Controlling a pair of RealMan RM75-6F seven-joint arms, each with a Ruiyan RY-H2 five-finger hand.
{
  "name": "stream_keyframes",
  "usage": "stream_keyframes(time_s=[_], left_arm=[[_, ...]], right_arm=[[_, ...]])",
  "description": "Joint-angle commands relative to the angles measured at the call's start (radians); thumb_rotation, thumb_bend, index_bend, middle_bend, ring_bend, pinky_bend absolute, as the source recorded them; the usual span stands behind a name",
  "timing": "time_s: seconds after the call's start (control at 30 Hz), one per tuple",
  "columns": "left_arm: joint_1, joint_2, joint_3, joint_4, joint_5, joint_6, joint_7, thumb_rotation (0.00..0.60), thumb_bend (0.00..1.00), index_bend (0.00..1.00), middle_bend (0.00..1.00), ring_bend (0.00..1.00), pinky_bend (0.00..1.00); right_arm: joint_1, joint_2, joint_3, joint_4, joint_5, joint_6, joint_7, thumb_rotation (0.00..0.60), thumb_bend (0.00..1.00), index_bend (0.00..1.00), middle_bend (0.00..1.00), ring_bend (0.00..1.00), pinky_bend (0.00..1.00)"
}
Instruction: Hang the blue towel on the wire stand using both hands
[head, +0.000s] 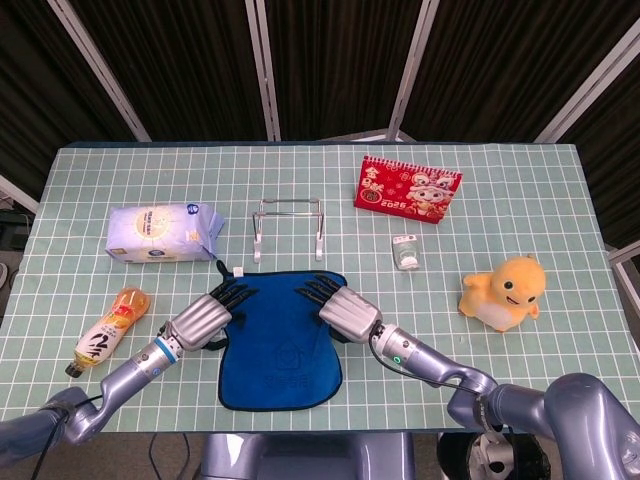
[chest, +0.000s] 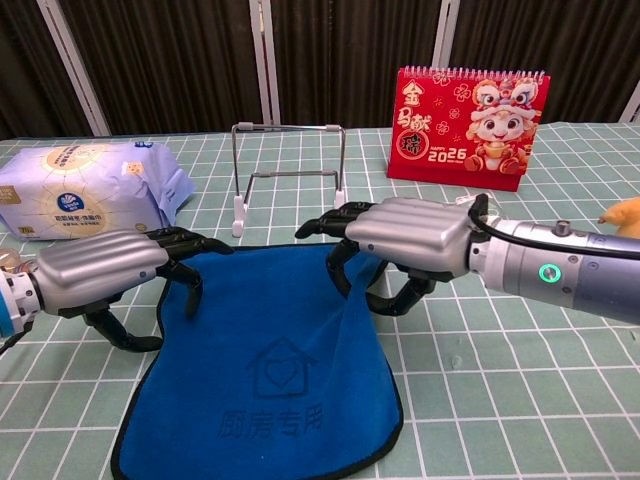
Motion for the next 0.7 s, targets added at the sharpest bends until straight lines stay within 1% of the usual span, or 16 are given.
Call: stream_keyframes(time_s=[0.03, 0.17, 0.53, 0.63, 0.7], left_arm=[[-0.003, 0.002, 0.0, -0.006, -0.002, -0.001, 0.002, 0.6, 0.29, 0.47, 0.0, 0.0, 0.0], [-0.008, 0.005, 0.0, -0.022, -0.006, -0.003, 0.006, 0.6, 0.3, 0.47, 0.0, 0.0, 0.0], [-0.013, 0.0, 0.004, -0.036, -0.026, -0.018, 0.017, 0.6, 0.41, 0.47, 0.0, 0.0, 0.0], [-0.014, -0.003, 0.005, -0.038, -0.031, -0.022, 0.012, 0.6, 0.44, 0.51, 0.0, 0.0, 0.0], [-0.014, -0.006, 0.006, -0.039, -0.034, -0.025, 0.007, 0.6, 0.45, 0.6, 0.0, 0.0, 0.0]], right_arm=[[-0.001, 0.0, -0.002, 0.0, -0.001, 0.001, -0.001, 0.6, 0.55, 0.62, 0.05, 0.0, 0.0], [-0.002, -0.001, -0.004, -0.001, -0.004, 0.007, 0.0, 0.6, 0.55, 0.62, 0.05, 0.0, 0.0], [-0.004, 0.005, -0.004, -0.005, -0.004, 0.011, -0.005, 0.6, 0.55, 0.62, 0.05, 0.0, 0.0], [-0.004, 0.005, -0.005, -0.006, -0.003, 0.011, -0.007, 0.6, 0.55, 0.62, 0.05, 0.0, 0.0], [-0.004, 0.005, -0.005, -0.008, -0.004, 0.011, -0.007, 0.6, 0.55, 0.62, 0.05, 0.0, 0.0]])
